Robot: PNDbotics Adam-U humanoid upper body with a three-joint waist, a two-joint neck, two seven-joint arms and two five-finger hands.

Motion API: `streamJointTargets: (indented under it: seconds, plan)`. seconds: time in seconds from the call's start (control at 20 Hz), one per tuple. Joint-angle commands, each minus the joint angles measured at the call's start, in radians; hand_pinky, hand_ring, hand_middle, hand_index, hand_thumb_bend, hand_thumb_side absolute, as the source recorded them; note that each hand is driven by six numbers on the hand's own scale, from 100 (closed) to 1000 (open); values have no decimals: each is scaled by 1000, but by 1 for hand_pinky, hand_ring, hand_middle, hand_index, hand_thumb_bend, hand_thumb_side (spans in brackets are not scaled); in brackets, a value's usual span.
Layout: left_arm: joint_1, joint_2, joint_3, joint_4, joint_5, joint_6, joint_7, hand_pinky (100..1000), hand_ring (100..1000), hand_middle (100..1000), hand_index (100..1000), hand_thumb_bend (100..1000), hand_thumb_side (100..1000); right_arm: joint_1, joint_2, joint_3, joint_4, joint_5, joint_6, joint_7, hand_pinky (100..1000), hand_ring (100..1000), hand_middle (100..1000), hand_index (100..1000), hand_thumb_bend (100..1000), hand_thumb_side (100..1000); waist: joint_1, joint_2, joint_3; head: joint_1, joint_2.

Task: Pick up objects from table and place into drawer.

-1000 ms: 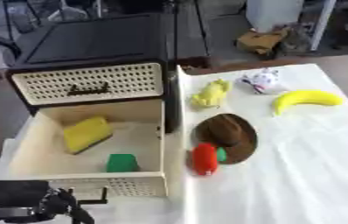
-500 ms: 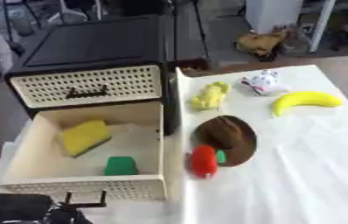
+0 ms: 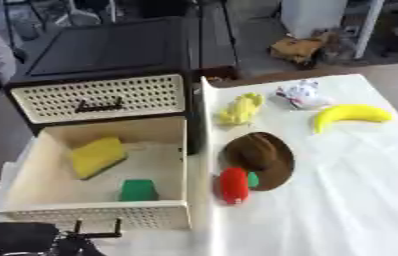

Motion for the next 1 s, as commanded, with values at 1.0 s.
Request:
streamJointTargets:
  seconds: [1.0]
  plan:
    - [-55,-64,18,190,-77,-21,-1,100,100,836,996,100,778,-19,14,-22,-15,4,12,-18,641,783,584,673,534,1000,-10,4,-11,45,68]
